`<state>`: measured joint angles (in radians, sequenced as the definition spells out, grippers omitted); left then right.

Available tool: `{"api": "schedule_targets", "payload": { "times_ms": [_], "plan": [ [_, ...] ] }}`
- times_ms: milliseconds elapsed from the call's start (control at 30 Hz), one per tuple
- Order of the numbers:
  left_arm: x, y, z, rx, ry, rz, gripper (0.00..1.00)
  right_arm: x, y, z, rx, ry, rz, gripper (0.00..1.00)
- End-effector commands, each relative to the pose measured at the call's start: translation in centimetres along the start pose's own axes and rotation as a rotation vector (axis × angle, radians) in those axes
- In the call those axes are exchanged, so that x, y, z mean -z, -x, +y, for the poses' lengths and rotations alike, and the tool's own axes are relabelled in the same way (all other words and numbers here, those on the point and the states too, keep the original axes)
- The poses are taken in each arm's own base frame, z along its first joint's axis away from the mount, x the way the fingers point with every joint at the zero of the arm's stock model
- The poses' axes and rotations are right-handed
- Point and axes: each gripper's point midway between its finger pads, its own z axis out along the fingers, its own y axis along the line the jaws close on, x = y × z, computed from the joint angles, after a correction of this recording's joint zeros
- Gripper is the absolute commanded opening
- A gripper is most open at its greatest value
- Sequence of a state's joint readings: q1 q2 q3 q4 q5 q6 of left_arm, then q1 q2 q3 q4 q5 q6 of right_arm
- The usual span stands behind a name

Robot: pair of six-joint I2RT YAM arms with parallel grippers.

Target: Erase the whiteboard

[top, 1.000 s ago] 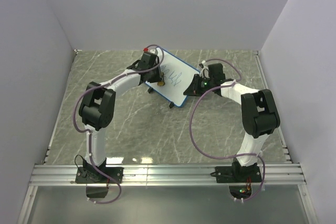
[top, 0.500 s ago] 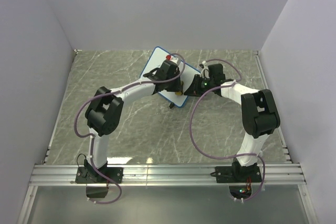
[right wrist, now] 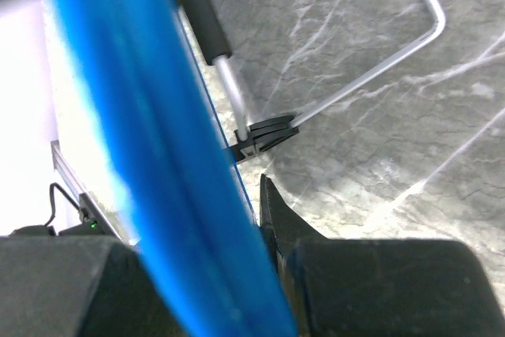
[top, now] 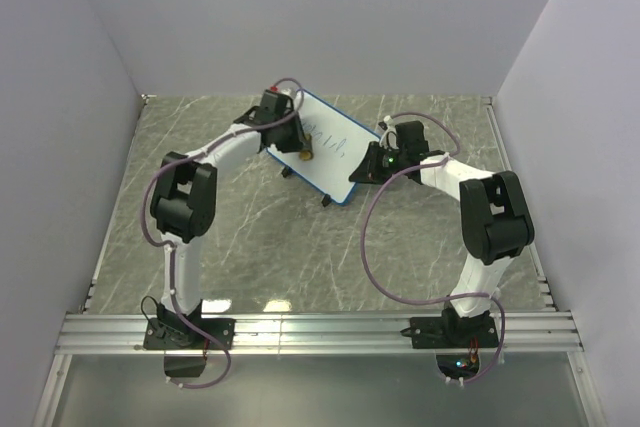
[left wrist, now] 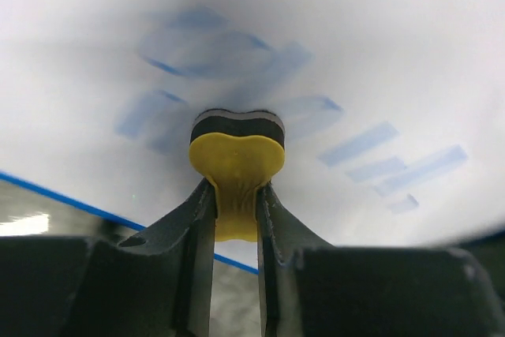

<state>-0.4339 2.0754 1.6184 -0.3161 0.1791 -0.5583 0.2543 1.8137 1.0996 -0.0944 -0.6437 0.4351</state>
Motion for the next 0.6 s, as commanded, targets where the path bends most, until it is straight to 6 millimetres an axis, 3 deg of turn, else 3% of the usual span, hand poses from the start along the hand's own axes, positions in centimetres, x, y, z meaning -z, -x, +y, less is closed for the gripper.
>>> {"api": "schedule_targets", "payload": {
  "times_ms": [0, 167, 233, 333, 367, 567],
  "plan": [
    [-2.9, 1.4, 8.4, 0.017, 0.203, -0.029, 0.00, 1.0, -6.3, 0.5, -0.060, -0.030, 0.216, 0.00],
    [-3.1, 4.1, 11.2, 0.047, 0.263, -0.050, 0.00, 1.0, -6.3, 0.4, -0.058, -0.035, 0.221, 0.00],
    [-3.4, 4.1, 12.3, 0.061, 0.284, -0.038, 0.00, 0.9, -6.3, 0.5, -0.059, -0.035, 0.222, 0.00],
    [-3.5, 4.4, 12.0, 0.052, 0.271, -0.044, 0.00, 1.0, -6.2, 0.5, -0.059, -0.036, 0.218, 0.00],
    [-3.7, 3.6, 11.8, 0.054, 0.243, -0.025, 0.00, 0.9, -6.1, 0.5, -0.056, -0.033, 0.216, 0.00],
    [-2.8, 2.4, 7.6, 0.003, 0.103, -0.030, 0.00, 0.6, -6.2, 0.3, -0.066, -0.035, 0.221, 0.00]
  ]
}}
